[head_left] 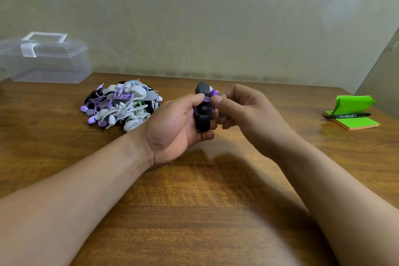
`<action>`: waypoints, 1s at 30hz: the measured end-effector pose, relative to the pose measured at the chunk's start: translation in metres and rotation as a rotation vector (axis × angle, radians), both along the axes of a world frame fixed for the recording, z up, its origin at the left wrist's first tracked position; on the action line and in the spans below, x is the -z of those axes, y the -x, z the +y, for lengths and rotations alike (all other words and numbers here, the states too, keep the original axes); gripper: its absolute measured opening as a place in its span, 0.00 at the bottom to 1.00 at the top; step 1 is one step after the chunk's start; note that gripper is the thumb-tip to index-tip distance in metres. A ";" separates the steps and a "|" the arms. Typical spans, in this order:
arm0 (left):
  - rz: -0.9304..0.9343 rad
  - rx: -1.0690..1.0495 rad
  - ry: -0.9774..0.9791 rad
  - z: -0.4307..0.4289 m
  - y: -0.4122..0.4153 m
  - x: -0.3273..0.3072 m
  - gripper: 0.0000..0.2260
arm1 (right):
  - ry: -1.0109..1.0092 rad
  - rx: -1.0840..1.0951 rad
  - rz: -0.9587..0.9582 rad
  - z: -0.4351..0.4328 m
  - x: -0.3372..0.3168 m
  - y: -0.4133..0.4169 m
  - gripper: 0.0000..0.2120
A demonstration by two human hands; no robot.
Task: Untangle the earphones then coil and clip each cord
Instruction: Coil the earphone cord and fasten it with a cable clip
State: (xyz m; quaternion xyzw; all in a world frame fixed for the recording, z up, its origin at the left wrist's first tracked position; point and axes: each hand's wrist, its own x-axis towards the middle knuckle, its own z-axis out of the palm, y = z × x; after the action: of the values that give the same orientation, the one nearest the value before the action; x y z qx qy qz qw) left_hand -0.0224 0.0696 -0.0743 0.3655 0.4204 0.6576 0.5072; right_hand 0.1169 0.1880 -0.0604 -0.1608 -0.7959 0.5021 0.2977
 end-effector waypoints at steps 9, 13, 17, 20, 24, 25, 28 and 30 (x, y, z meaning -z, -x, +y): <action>0.004 -0.033 -0.025 0.001 -0.007 -0.003 0.15 | 0.190 -0.024 0.030 -0.006 -0.004 0.003 0.05; 0.062 -0.095 -0.054 0.000 -0.008 -0.002 0.19 | 0.217 -0.021 0.033 -0.005 -0.005 0.002 0.05; 0.123 -0.148 -0.061 0.001 -0.009 -0.001 0.13 | 0.163 0.013 0.016 -0.007 -0.005 0.002 0.04; 0.161 -0.171 -0.046 0.000 -0.008 0.001 0.11 | 0.170 0.036 0.008 -0.009 -0.003 0.004 0.05; 0.214 -0.148 -0.004 0.000 -0.001 0.004 0.12 | 0.375 -0.025 -0.032 -0.007 0.003 0.011 0.07; 0.226 -0.133 0.004 0.001 -0.001 0.004 0.12 | 0.454 -0.058 -0.049 -0.007 0.004 0.012 0.07; 0.288 -0.160 0.035 0.000 -0.004 0.004 0.09 | 0.614 -0.106 -0.072 -0.005 0.006 0.011 0.06; 0.323 -0.208 0.057 0.000 -0.004 0.004 0.08 | 0.542 -0.059 -0.067 -0.004 0.008 0.011 0.12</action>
State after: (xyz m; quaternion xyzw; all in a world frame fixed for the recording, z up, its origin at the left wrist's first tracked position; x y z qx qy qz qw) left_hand -0.0183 0.0700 -0.0787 0.4063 0.5503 0.6270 0.3728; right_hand 0.1061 0.1840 -0.0683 -0.2276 -0.6464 0.6996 0.2026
